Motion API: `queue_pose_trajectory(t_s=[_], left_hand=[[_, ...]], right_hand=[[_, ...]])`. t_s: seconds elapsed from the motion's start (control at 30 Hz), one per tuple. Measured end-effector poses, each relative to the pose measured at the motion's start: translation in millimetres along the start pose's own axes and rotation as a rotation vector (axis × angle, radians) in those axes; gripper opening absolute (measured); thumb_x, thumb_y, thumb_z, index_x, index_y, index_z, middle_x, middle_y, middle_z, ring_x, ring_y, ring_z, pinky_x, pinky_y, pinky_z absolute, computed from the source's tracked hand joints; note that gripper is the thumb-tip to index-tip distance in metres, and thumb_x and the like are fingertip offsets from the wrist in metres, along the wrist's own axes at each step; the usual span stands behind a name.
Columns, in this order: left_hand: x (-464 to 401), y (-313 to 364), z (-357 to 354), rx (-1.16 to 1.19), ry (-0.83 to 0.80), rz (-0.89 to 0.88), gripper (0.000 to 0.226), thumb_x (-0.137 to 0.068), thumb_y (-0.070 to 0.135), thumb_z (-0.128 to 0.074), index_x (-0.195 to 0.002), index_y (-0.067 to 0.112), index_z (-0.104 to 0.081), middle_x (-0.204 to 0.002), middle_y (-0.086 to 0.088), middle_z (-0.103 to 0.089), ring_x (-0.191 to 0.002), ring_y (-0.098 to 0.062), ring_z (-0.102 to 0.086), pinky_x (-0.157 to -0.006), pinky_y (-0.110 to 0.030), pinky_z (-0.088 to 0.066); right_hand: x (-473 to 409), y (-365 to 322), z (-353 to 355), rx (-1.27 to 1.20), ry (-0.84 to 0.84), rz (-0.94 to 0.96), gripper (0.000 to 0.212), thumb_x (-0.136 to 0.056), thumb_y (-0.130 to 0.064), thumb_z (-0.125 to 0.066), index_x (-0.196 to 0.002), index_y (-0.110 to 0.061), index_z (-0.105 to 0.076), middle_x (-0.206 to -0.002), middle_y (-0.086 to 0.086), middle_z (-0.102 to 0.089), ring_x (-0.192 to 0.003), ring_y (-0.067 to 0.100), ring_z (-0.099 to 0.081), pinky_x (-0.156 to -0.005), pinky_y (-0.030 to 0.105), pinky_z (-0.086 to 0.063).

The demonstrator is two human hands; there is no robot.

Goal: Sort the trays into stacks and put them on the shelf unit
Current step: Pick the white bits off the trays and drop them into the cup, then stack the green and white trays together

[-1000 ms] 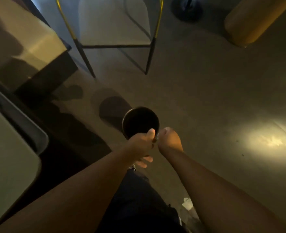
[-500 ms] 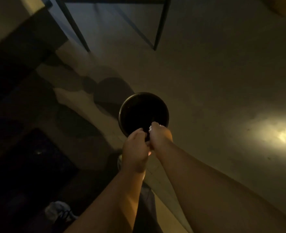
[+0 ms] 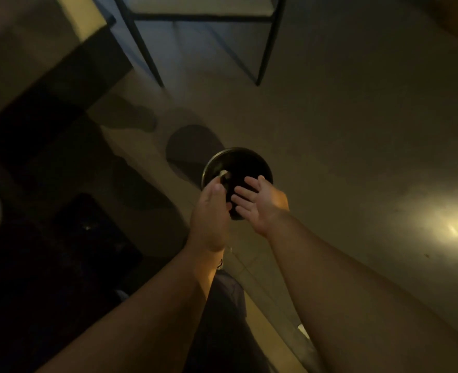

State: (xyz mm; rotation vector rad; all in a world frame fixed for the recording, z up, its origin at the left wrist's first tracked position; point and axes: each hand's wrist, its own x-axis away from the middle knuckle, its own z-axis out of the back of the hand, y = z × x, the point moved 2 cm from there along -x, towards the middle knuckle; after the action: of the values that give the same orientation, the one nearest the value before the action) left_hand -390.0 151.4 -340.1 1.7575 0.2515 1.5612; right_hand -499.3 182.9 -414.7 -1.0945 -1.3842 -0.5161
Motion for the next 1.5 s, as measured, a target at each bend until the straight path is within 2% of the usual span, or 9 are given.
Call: queue_pose_trajectory(t_s=[0.33, 0.47, 0.53, 0.63, 0.8, 0.9, 1.13, 1.37, 1.5], left_hand=[[92, 120, 32, -0.096, -0.049, -0.165, 0.059, -0.091, 0.031, -0.053, -0.148, 0.030, -0.038, -0.138, -0.003, -0.056, -0.122, -0.020, -0.058, -0.104, -0.048, -0.046], [128, 146, 68, -0.122, 0.004, -0.309, 0.038, -0.099, 0.012, -0.048, -0.132, 0.030, -0.052, -0.121, 0.003, -0.060, -0.101, 0.002, -0.063, -0.082, -0.017, -0.052], [142, 155, 96, -0.126, 0.064, -0.362, 0.039, -0.099, 0.003, -0.047, -0.116, 0.037, -0.053, -0.113, 0.005, -0.061, -0.091, 0.008, -0.064, -0.071, -0.007, -0.049], [156, 165, 148, -0.188, 0.252, -0.416, 0.050, -0.096, 0.012, -0.054, -0.144, 0.021, -0.045, -0.140, -0.005, -0.051, -0.116, -0.010, -0.056, -0.089, -0.021, -0.047], [176, 172, 223, -0.151, 0.391, -0.449, 0.058, -0.093, 0.011, -0.056, -0.148, 0.020, -0.042, -0.138, 0.000, -0.050, -0.098, -0.006, -0.058, -0.063, -0.009, -0.049], [186, 161, 261, -0.189, 0.458, -0.469, 0.054, -0.091, 0.011, -0.056, -0.144, 0.018, -0.047, -0.138, -0.006, -0.053, -0.104, -0.011, -0.060, -0.076, -0.016, -0.049], [200, 120, 314, -0.200, 0.415, -0.331, 0.061, -0.088, 0.004, -0.058, -0.147, 0.014, -0.044, -0.144, -0.013, -0.050, -0.108, -0.020, -0.059, -0.077, -0.028, -0.050], [209, 119, 338, -0.195, 0.295, -0.317, 0.081, -0.086, 0.005, -0.063, -0.155, 0.019, -0.023, -0.153, -0.016, -0.037, -0.109, -0.025, -0.059, -0.072, -0.031, -0.054], [216, 130, 355, -0.219, 0.293, -0.327, 0.083, -0.083, 0.009, -0.064, -0.155, 0.021, -0.024, -0.146, -0.015, -0.042, -0.119, -0.032, -0.053, -0.097, -0.049, -0.051]], right_hand=[[141, -70, -77, 0.202, -0.033, 0.239, 0.034, -0.103, -0.036, -0.050, -0.118, -0.011, -0.068, -0.113, 0.014, -0.073, -0.100, 0.027, -0.072, -0.092, 0.042, -0.057], [183, -73, -131, 0.312, -0.115, 0.271, 0.028, -0.102, -0.030, -0.055, -0.110, -0.008, -0.070, -0.091, 0.011, -0.077, -0.082, 0.023, -0.074, -0.056, 0.028, -0.057], [201, -65, -161, 0.373, -0.172, 0.272, 0.024, -0.102, -0.029, -0.054, -0.103, -0.010, -0.070, -0.087, 0.009, -0.076, -0.079, 0.022, -0.073, -0.062, 0.031, -0.057], [227, -46, -206, 0.488, -0.260, 0.280, 0.024, -0.104, -0.029, -0.048, -0.098, -0.013, -0.065, -0.090, 0.007, -0.069, -0.080, 0.020, -0.065, -0.083, 0.035, -0.053], [258, -6, -264, 0.758, -0.339, 0.426, 0.020, -0.098, -0.029, -0.054, -0.102, -0.015, -0.068, -0.100, 0.012, -0.071, -0.088, 0.025, -0.069, -0.074, 0.037, -0.055], [277, 22, -289, 1.040, -0.379, 0.524, 0.015, -0.099, -0.023, -0.055, -0.110, -0.018, -0.063, -0.101, 0.006, -0.067, -0.084, 0.016, -0.066, -0.061, 0.027, -0.050], [293, 68, -310, 1.637, -0.106, 0.938, 0.043, -0.089, -0.029, -0.065, -0.129, -0.021, -0.053, -0.119, 0.004, -0.055, -0.099, 0.020, -0.058, -0.082, 0.040, -0.055], [297, 77, -305, 1.722, 0.083, 0.934, 0.018, -0.092, -0.017, -0.061, -0.110, -0.016, -0.062, -0.093, 0.001, -0.060, -0.085, 0.019, -0.059, -0.073, 0.036, -0.053], [317, 76, -310, 1.575, 0.149, 0.967, 0.015, -0.098, -0.024, -0.048, -0.106, -0.022, -0.061, -0.094, 0.001, -0.063, -0.088, 0.021, -0.061, -0.079, 0.039, -0.054]])
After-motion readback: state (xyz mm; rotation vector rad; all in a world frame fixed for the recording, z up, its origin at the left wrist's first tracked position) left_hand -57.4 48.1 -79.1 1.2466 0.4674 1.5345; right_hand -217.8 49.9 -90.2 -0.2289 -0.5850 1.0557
